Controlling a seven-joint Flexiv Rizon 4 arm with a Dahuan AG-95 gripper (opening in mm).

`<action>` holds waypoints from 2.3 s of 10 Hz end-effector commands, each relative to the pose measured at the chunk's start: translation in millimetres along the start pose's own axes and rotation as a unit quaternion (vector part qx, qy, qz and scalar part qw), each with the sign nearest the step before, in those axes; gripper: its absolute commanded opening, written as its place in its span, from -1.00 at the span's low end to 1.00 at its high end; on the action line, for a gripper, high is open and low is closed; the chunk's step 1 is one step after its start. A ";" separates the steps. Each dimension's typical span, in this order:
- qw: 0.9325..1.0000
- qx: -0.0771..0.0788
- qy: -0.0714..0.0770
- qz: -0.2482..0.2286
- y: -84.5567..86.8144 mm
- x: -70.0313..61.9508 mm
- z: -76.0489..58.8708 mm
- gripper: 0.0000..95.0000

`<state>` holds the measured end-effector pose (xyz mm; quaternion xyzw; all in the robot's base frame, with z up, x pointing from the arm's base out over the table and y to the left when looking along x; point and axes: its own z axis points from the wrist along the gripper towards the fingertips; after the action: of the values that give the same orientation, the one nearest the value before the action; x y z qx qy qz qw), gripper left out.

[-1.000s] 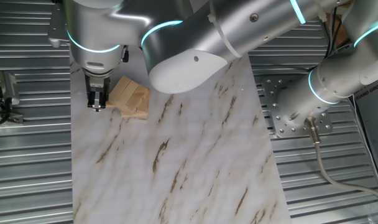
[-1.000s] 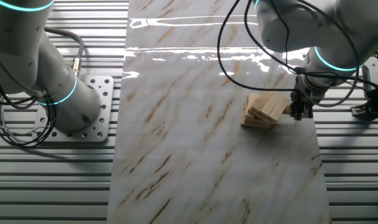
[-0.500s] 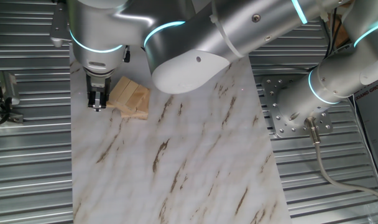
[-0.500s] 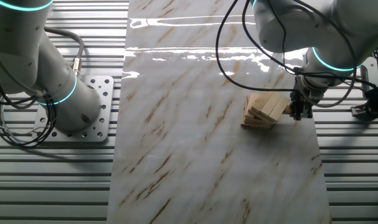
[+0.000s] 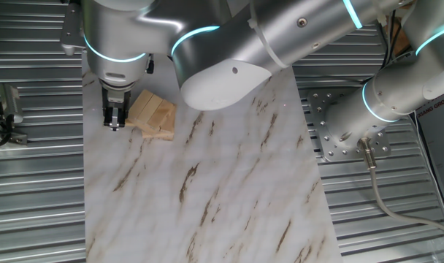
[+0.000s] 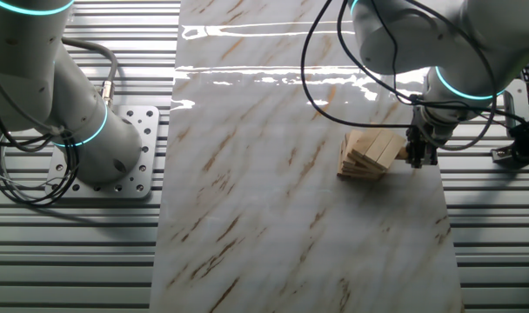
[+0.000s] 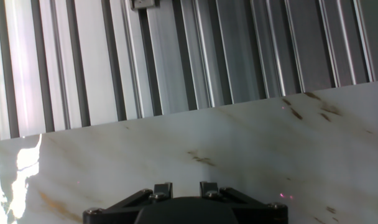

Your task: Play Jenga

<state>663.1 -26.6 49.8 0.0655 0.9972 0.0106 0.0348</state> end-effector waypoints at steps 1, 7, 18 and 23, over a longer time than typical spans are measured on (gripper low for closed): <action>1.000 0.000 0.000 0.000 0.1 -0.3 0.0 -1.00; 1.000 0.000 0.002 0.000 1.0 -3.0 -0.4 -1.00; 1.000 -0.001 0.002 0.000 1.6 -7.2 1.8 -1.00; 1.000 0.000 0.002 0.001 2.9 -10.2 1.0 -1.00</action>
<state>674.7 -24.9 49.7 0.0664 0.9972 0.0110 0.0328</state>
